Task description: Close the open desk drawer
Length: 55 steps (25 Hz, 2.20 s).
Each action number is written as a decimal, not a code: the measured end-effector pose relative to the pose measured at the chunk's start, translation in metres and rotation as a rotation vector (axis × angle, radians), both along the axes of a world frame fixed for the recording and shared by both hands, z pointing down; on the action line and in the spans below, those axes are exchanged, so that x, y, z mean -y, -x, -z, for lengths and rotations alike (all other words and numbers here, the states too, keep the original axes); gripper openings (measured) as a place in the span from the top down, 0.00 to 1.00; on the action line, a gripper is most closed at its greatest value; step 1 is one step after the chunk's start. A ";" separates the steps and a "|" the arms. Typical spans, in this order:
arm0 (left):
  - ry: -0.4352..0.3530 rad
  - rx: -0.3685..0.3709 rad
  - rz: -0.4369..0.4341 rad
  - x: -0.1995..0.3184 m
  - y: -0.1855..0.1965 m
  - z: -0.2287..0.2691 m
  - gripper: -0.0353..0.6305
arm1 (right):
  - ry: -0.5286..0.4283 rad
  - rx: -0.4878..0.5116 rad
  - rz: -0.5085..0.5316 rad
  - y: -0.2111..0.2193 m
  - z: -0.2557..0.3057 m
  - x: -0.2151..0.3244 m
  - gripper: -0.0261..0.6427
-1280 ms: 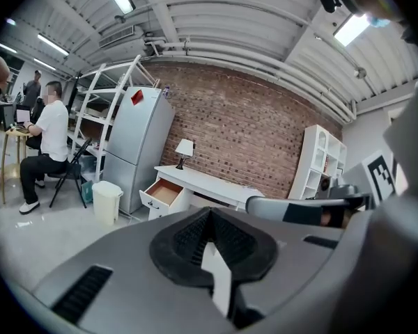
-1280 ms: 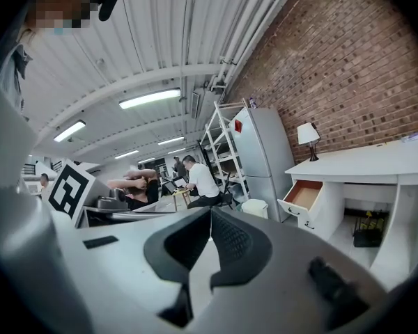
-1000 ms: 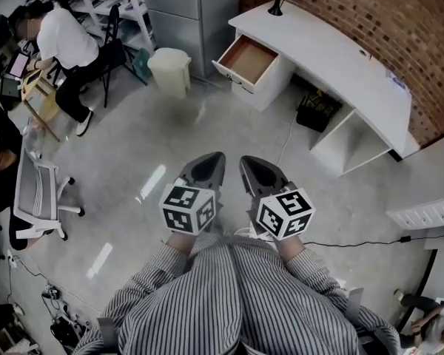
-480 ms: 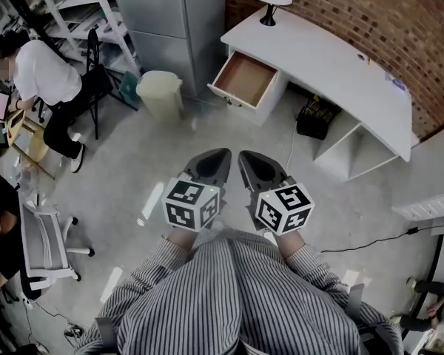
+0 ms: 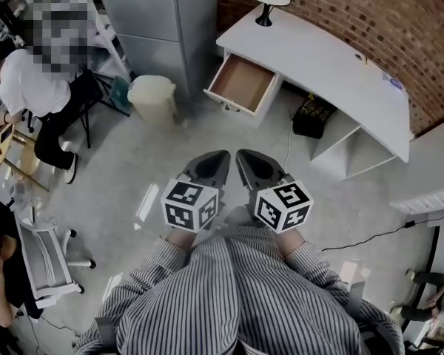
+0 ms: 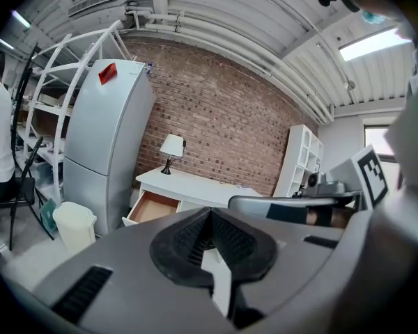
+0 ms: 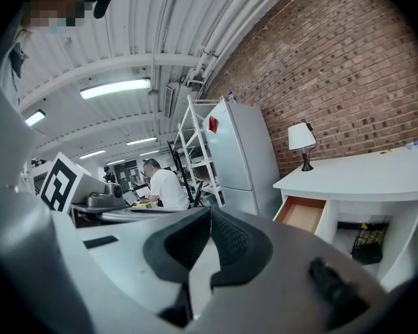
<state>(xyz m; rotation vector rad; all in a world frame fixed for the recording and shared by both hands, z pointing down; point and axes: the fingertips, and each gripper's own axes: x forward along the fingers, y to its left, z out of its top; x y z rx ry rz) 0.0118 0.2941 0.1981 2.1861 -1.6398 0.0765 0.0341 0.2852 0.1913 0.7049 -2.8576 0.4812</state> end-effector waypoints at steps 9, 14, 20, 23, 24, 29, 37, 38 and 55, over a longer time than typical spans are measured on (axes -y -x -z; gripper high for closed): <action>0.013 0.000 -0.014 0.027 0.012 -0.016 0.93 | 0.029 -0.024 0.004 0.016 -0.021 0.024 0.94; 0.021 0.005 0.004 0.065 0.028 -0.021 0.93 | 0.029 -0.015 0.002 0.029 -0.024 0.062 0.94; 0.033 0.005 0.020 0.128 0.051 -0.028 0.93 | 0.033 -0.012 0.013 0.053 -0.027 0.135 0.94; 0.034 -0.008 0.051 0.165 0.071 -0.027 0.93 | 0.027 -0.016 0.028 0.069 -0.023 0.173 0.94; 0.035 -0.012 0.061 0.178 0.077 -0.025 0.93 | 0.027 -0.018 0.031 0.073 -0.021 0.186 0.94; 0.025 -0.020 0.072 0.245 0.095 -0.021 0.93 | 0.020 -0.025 0.051 0.091 -0.018 0.247 0.94; 0.016 -0.026 0.076 0.329 0.104 -0.021 0.93 | 0.010 -0.036 0.074 0.103 -0.020 0.327 0.94; 0.019 -0.025 0.074 0.335 0.104 -0.022 0.93 | 0.015 -0.033 0.068 0.103 -0.021 0.335 0.94; 0.159 -0.036 0.020 0.356 0.108 -0.061 0.93 | 0.149 -0.027 -0.047 0.088 -0.056 0.365 0.94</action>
